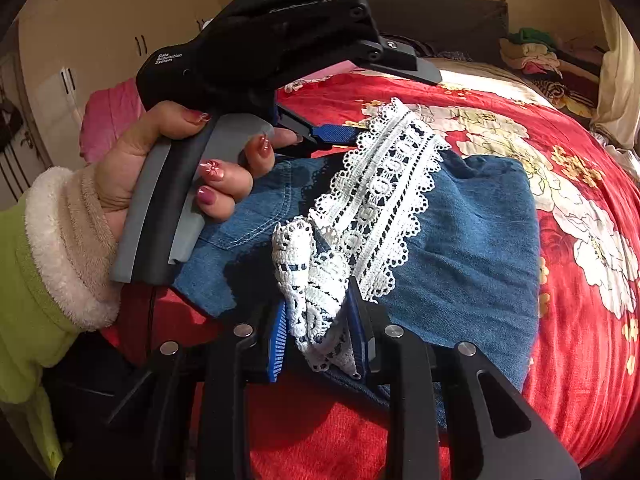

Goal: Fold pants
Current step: 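Grasp the lace cuffs with the left gripper and lift them, then fold the lace cuffs over toward the back pocket with the left gripper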

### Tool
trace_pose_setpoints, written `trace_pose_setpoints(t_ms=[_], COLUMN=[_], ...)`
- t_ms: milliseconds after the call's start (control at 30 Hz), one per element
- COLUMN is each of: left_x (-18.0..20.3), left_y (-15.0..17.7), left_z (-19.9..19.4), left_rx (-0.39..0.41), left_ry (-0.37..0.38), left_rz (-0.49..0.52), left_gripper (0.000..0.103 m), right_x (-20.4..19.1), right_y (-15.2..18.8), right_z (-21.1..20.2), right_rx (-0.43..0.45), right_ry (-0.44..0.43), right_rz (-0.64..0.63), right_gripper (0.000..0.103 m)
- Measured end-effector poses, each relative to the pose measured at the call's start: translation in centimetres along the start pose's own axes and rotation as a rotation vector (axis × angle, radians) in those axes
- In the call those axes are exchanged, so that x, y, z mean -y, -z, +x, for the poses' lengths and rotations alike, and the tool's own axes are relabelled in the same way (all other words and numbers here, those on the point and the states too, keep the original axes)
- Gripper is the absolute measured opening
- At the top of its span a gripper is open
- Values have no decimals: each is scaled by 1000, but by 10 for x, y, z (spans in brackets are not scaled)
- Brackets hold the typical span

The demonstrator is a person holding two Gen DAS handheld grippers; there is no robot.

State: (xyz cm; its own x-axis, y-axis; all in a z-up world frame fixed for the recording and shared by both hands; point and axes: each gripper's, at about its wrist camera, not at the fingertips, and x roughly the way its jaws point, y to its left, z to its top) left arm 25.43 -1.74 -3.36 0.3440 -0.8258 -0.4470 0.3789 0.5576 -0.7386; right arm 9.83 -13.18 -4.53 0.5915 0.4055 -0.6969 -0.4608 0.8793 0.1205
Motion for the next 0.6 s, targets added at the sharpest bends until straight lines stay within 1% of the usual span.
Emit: trace_pose_setpoints(t_ms=[67, 133, 167, 200, 233, 267, 300, 333, 400, 433, 467, 567, 600], left_x=[-5, -13, -15, -17, -20, -20, -19, -20, -21, -23, -24, -24, -23], left_y=[2, 2, 2, 2, 2, 1, 0, 0, -1, -1, 0, 1, 2], left_z=[4, 9, 11, 12, 13, 14, 15, 16, 16, 15, 13, 2, -1], left_rx=[-5, -13, -18, -24, -26, -28, -28, -28, -33, -30, -27, -4, 3], left_ry=[-33, -50, -54, -63, -65, -64, -63, -70, -94, -100, -97, -82, -88], left_rz=[-21, -52, -66, -75, -78, -76, -74, -75, -77, -79, -83, -80, -75], left_gripper=[81, 81, 81, 80, 77, 70, 59, 52, 23, 16, 14, 12, 12], right_x=[1, 8, 14, 19, 26, 34, 43, 52, 76, 89, 100, 131, 140], right_y=[3, 3, 4, 5, 6, 7, 7, 6, 0, -3, -6, -16, -20], right_z=[2, -6, -12, -19, -31, -39, -48, -54, -61, -63, -63, -53, -46], right_rx=[-15, -10, -9, 2, 26, 43, 63, 82, 101, 110, 112, 84, 66], right_ry=[-8, -52, -82, -99, -110, -116, -114, -99, -38, -5, 12, 47, 43], right_rz=[12, 47, 75, 110, 144, 170, 197, 223, 268, 294, 318, 375, 385], right_gripper=[29, 33, 43, 60, 65, 66, 66, 66, 66, 66, 66, 66, 67])
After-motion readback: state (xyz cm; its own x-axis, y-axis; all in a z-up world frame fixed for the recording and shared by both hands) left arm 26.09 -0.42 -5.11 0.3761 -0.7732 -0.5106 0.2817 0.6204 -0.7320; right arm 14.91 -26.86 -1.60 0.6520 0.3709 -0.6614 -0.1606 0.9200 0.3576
